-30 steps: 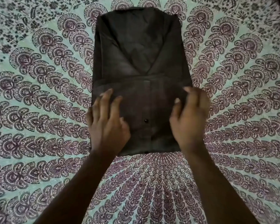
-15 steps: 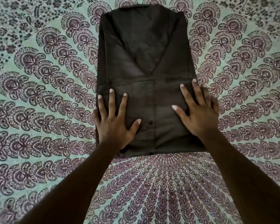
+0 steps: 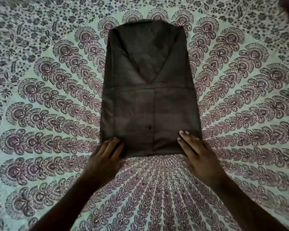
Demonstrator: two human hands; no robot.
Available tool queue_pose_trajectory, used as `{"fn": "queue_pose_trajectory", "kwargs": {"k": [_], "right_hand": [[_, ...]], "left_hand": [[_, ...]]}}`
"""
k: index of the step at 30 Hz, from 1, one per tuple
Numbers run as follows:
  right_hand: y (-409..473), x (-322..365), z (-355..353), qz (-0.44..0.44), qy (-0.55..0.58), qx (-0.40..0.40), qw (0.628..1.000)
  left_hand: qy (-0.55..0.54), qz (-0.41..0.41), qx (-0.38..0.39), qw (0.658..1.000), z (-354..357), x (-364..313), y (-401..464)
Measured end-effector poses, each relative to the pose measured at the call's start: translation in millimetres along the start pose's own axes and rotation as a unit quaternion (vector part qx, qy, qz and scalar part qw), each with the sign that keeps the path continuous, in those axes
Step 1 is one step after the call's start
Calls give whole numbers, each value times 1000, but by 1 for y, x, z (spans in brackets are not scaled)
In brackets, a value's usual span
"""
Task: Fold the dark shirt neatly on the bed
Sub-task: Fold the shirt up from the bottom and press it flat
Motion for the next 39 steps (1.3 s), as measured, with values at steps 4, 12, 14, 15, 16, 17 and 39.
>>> {"fn": "queue_pose_trajectory", "kwargs": {"k": [4, 12, 14, 15, 16, 17, 39], "right_hand": [[22, 4, -13, -26, 2, -42, 999], [120, -29, -90, 89, 57, -169, 980], [157, -37, -109, 106, 56, -200, 972], [178, -42, -114, 110, 55, -202, 972], [198, -48, -116, 117, 64, -194, 972], [221, -55, -118, 123, 79, -187, 971], [380, -67, 3, 141, -35, -20, 989]], "left_hand": [[-44, -47, -79, 995, -21, 6, 9], [-162, -196, -212, 944, -123, 73, 97], [-124, -154, -200, 960, -142, 83, 130], [-87, -118, -196, 970, -150, 87, 147], [-61, -95, -195, 974, -155, 93, 160], [-44, -85, -193, 976, -161, 102, 176], [-46, -122, -130, 983, -61, 144, 344]]}}
Point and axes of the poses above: each hand's wrist, its own y-axis towards the middle knuckle, its own z-axis out of the palm, x = y × z, the point moved 10 cm from there along y, towards the middle knuckle, and after that the axes turned 10 degrees about -x, right-handed, at the moved point
